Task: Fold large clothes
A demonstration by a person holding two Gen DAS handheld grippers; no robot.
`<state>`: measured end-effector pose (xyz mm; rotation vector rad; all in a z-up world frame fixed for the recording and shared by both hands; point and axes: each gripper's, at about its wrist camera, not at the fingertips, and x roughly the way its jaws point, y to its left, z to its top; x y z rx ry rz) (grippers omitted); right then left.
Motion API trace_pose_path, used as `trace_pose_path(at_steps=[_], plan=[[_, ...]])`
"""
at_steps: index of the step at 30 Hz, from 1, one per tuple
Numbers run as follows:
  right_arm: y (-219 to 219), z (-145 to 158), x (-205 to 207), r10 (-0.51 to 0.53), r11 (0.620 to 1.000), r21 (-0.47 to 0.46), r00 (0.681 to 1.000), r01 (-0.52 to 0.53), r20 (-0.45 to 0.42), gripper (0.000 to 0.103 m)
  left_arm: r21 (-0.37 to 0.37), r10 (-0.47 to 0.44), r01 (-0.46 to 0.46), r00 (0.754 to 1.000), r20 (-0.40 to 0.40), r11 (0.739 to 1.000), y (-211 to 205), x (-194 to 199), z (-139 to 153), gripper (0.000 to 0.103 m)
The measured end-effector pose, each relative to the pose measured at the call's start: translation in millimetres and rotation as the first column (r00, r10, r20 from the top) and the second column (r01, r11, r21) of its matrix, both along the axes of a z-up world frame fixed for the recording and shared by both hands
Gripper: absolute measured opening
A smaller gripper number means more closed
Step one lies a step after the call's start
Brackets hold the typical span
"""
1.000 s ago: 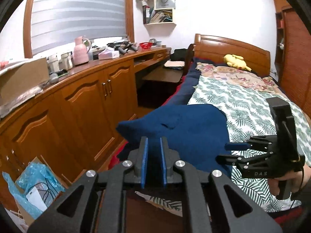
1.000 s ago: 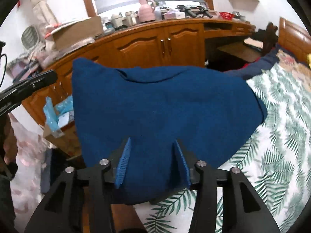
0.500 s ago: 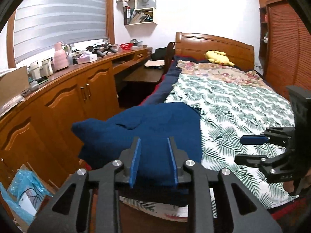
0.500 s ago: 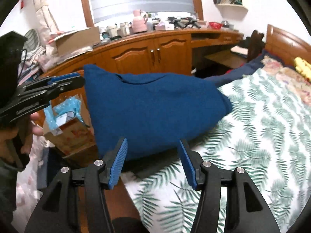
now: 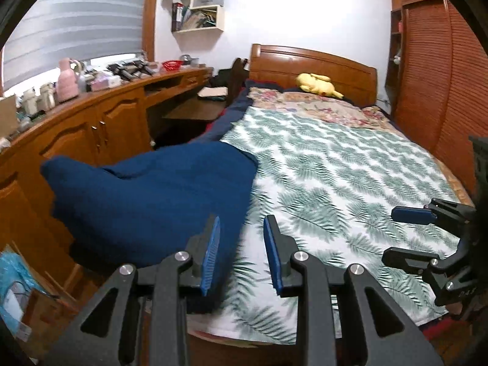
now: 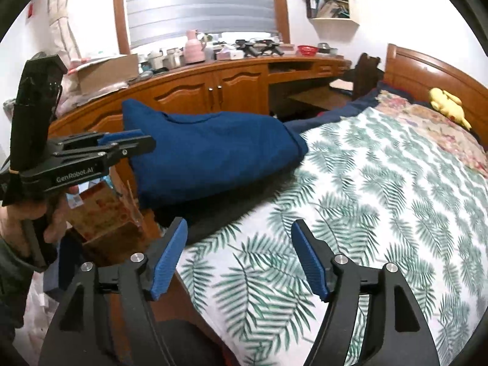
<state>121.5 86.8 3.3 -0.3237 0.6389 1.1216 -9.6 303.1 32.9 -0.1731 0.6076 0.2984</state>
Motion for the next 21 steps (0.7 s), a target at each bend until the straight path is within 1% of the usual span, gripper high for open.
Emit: trace_pose_path(at_steps=[3, 7, 12, 15, 18, 21], plan=[[-19, 0, 2, -0.029, 1.0, 0.001, 1.0, 0.029, -0.003, 0.081, -0.014, -0.029, 0.029, 1.0, 0.004, 0.999, -21, 8, -7, 0.028], [-48, 1, 8, -0.086, 0.996, -0.003, 0.996, 0.086, 0.019, 0.085, -0.019, -0.068, 0.068, 0.998, -0.007, 0.997, -49, 24, -16, 0.028], [-86, -2, 17, -0.153, 0.988, -0.001, 0.987, 0.153, 0.04, 0.087, 0.008, -0.12, 0.12, 0.993, -0.016, 0.993, -91, 42, -20, 0.028], [-110, -5, 22, -0.197, 0.98, 0.007, 0.98, 0.197, 0.037, 0.088, 0.015, -0.151, 0.152, 0.988, -0.02, 0.988, -116, 48, -21, 0.028], [-139, -10, 25, -0.243, 0.97, 0.019, 0.969, 0.243, 0.037, 0.088, 0.005, -0.189, 0.189, 0.982, -0.016, 0.982, -143, 55, -22, 0.028], [-167, -15, 31, -0.301, 0.953, 0.006, 0.953, 0.301, 0.027, 0.091, -0.005, -0.226, 0.226, 0.974, -0.017, 0.974, -170, 61, -22, 0.029]])
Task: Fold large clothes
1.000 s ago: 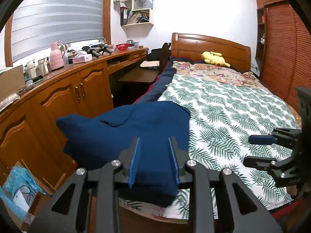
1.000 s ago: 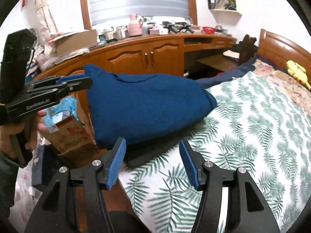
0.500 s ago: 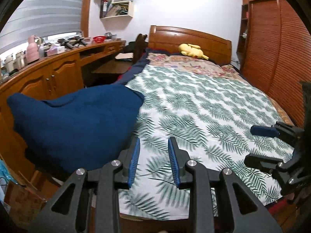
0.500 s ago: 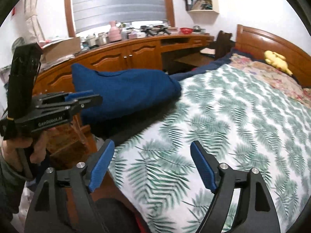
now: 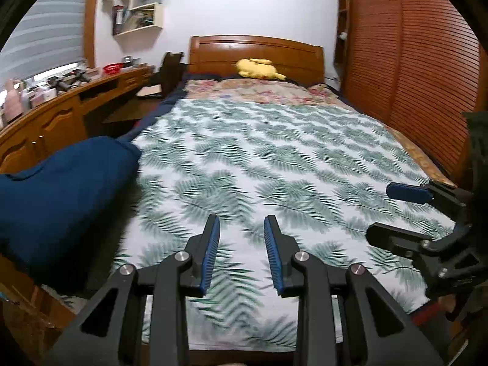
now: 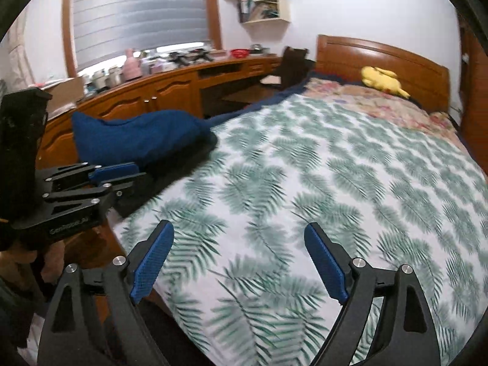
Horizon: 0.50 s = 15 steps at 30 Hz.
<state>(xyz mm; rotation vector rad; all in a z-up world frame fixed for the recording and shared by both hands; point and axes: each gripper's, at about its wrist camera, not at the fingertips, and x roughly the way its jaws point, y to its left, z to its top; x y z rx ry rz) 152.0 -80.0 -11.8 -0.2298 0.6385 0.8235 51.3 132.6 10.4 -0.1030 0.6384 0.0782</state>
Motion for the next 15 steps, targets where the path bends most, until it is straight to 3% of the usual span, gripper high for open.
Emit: trace_pose_path(at_steps=[15], plan=[[-157, 2, 7, -0.222, 0.973, 0.068, 0.975, 0.221, 0.005, 0.095, 0.008, -0.095, 0.095, 0.995, -0.004, 0.995, -119, 30, 7, 0.032]])
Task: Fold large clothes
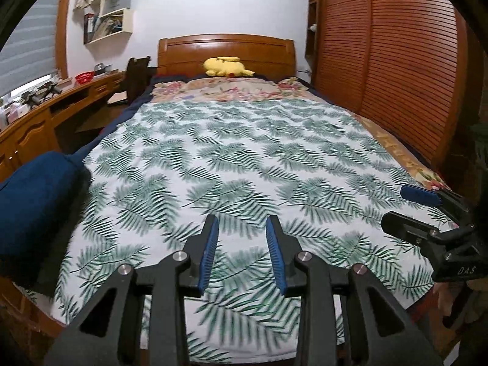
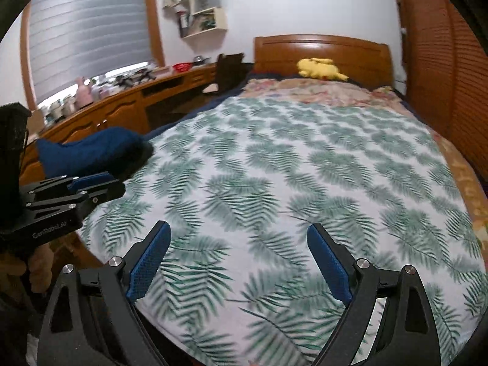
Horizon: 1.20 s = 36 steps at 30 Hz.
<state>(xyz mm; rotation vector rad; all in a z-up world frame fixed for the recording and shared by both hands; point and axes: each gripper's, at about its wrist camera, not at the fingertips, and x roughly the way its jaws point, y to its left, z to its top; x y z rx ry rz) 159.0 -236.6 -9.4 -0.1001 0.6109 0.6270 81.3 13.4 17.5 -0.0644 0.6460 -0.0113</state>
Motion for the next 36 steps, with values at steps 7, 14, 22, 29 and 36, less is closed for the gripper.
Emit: trace_pose_path(at_steps=[7, 14, 22, 29, 36], plan=[[-39, 11, -1, -0.129, 0.992, 0.011, 0.991, 0.128, 0.026, 0.103, -0.005, -0.054, 0.055, 0.997, 0.047, 0.998, -24, 4, 17, 0.032], [-69, 40, -17, -0.209, 0.977, 0.063, 0.973, 0.203, 0.103, 0.103, 0.007, -0.054, 0.054, 0.993, 0.108, 0.999, -34, -10, 42, 0.033], [-89, 65, -44, -0.257, 0.964, 0.114, 0.949, 0.24, 0.183, 0.103, 0.031, -0.019, 0.015, 0.987, 0.16, 0.999, -30, -42, 61, 0.033], [-89, 68, -55, -0.258, 0.964, 0.118, 0.945, 0.239, 0.202, 0.103, 0.025, -0.002, -0.002, 0.985, 0.171, 1.0, -22, -56, 65, 0.034], [-85, 68, -58, -0.254, 0.965, 0.122, 0.946, 0.233, 0.201, 0.103, 0.015, 0.008, -0.01, 0.985, 0.17, 1.0, -17, -59, 64, 0.034]])
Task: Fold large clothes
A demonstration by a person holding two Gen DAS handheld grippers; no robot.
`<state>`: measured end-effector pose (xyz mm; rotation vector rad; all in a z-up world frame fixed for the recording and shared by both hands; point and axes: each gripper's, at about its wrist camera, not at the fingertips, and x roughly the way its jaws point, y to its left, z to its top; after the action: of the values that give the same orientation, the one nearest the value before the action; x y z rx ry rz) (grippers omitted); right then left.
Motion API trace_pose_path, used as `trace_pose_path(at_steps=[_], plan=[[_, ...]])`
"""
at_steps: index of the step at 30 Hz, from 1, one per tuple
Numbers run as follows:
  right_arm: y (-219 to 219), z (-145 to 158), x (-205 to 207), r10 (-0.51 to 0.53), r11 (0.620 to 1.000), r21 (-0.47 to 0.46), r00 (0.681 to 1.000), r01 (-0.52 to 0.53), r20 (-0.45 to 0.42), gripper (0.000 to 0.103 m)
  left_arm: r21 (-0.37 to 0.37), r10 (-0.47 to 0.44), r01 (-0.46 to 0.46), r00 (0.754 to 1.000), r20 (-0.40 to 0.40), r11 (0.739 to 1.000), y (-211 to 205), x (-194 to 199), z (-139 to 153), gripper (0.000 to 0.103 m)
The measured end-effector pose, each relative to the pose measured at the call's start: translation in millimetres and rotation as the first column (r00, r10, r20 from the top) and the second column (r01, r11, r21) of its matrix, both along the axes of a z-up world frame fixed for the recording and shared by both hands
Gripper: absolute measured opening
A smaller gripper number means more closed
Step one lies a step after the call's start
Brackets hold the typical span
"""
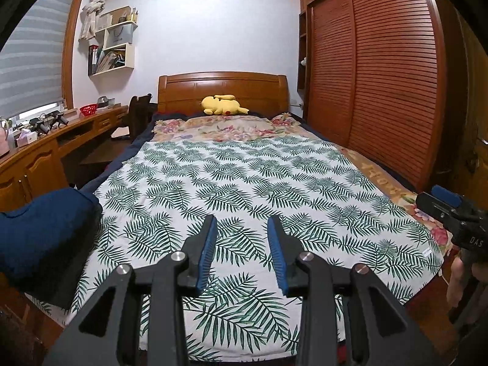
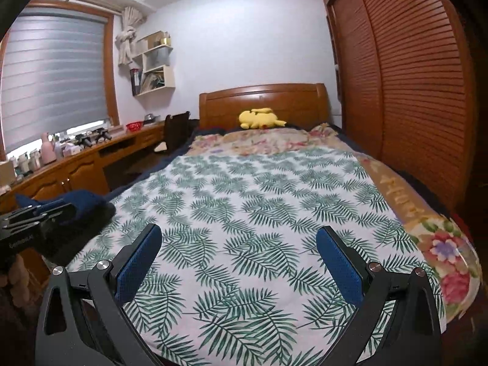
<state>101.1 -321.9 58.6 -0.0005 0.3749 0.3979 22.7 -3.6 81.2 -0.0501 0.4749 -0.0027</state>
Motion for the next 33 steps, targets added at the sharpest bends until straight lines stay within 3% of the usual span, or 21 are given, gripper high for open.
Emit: trace_pose_path(at_steps=[33], plan=[[1.9, 1.0, -1.8, 0.023, 1.0, -0.014, 1.0, -0.023, 0.012, 0.103, -0.007, 0.004, -0.004, 1.0, -0.004, 1.0, 3.7, -4.1, -5.9, 0.034]])
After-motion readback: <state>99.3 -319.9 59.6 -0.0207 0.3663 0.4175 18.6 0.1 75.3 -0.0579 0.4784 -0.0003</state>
